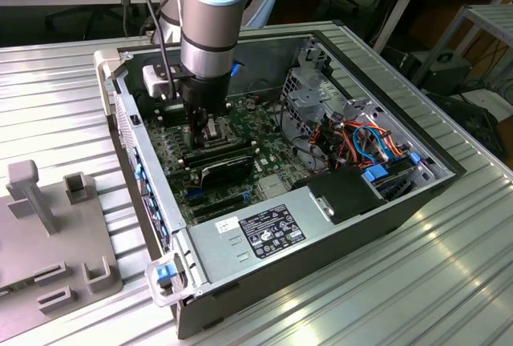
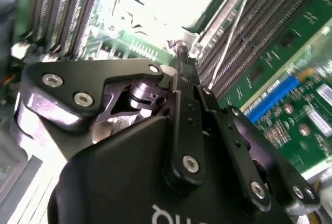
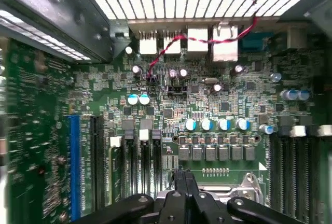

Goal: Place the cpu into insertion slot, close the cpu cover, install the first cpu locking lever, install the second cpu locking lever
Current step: 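Install the second cpu locking lever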

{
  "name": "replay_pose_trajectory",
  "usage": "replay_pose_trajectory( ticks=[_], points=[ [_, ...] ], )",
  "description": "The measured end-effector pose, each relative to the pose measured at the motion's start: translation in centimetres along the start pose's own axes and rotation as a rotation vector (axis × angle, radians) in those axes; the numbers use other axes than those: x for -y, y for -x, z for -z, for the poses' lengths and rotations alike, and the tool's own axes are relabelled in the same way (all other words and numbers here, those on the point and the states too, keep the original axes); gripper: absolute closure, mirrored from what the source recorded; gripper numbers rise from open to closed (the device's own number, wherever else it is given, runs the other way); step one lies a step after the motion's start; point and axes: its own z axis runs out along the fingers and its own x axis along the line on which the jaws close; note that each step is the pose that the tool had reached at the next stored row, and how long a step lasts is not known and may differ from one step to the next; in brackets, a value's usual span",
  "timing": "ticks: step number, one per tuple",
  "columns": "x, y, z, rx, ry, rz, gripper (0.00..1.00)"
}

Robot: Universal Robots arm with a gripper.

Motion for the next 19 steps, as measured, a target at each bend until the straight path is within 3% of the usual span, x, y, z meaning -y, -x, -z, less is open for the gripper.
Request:
replay_pose_trajectory(
  ticks=[3, 8, 10, 13, 19],
  points=[
    [-0.04, 0.10, 1.48, -0.0001, 0.0000, 0.000, 0.89],
    [-0.07, 0.12, 2.92, -0.0016, 0.0006, 0.000, 0.89],
    [-0.02, 0.16, 2.98, -0.0038, 0.0035, 0.000, 0.89],
    [0.86, 0.21, 3.11, -0.0075, 0.0184, 0.000, 0.89],
    [0.86, 0.42, 3.32, -0.0092, 0.0208, 0.000, 0.89]
  ],
)
